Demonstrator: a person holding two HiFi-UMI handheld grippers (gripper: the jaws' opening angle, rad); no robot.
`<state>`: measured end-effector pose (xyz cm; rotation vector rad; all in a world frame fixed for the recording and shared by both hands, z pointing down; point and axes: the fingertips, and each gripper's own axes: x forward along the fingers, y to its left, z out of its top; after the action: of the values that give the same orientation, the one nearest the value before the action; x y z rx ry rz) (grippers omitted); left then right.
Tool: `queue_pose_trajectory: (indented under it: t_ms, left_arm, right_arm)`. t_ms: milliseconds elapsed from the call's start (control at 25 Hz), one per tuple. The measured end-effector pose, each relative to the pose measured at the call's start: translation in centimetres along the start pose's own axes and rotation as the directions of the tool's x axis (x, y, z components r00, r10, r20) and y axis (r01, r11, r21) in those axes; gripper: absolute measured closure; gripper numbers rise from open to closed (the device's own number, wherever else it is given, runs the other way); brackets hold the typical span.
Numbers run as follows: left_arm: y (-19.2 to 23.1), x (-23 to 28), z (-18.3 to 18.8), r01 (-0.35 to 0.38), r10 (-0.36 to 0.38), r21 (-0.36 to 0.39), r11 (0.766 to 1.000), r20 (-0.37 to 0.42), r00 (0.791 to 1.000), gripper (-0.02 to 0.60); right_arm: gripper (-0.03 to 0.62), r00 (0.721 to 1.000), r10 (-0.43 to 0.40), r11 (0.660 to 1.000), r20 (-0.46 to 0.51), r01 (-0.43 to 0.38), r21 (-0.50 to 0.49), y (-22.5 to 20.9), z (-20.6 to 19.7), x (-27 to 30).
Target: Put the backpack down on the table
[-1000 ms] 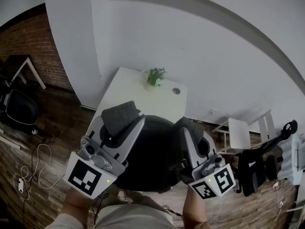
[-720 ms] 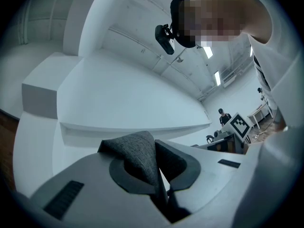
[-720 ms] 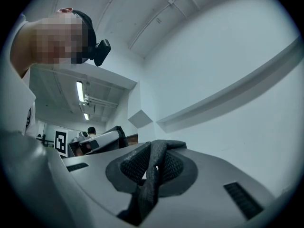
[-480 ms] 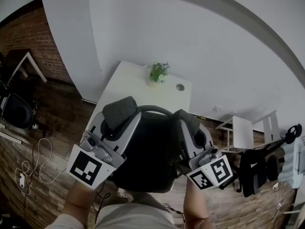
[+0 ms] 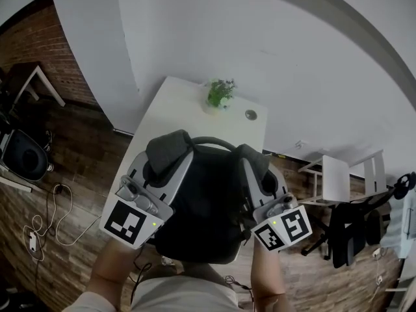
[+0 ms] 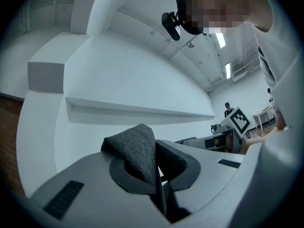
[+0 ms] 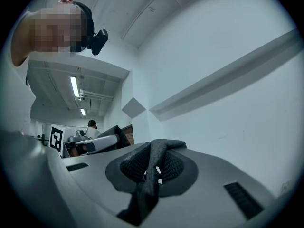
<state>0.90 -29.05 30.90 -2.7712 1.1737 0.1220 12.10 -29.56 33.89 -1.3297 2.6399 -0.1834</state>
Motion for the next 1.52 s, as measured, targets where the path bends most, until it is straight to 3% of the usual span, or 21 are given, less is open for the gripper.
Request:
queue_pose_trajectory:
  t_ms: [480, 800, 1160, 1520]
  left_arm:
    - [1.8, 2.6, -5.1, -0.018, 0.015, -0.056, 0.998, -0.062, 0.998, 0.539]
    - [2.8, 4.2, -9.6, -0.04, 0.03, -0.068, 0.997, -0.145, 0.989, 0.538]
    - [3.2, 4.9, -15.3, -0.063, 0.04, -0.084, 0.994, -0.248, 0.968, 0.538]
    - [2.6, 4.8, -17.6, -0.054, 0.033, -0.067, 0.996, -0.286, 0.958, 0.538]
  right_arm:
    - [0.536, 0.993, -0.027, 0.998, -0.111, 0.02, -0.06, -3.2, -4.3, 2.6]
    - [0.536, 0.98, -0.025, 0.998, -0.195, 0.014, -0.058, -5.4, -8.2, 4.0]
    - [0.527, 0.941, -0.02, 0.999, -0.339, 0.005, -0.045, -7.4, -13.3, 4.4]
    - [0.502, 0.911, 0.006, 1.0, -0.413, -0.012, -0.012, -7.8, -15.8, 3.7]
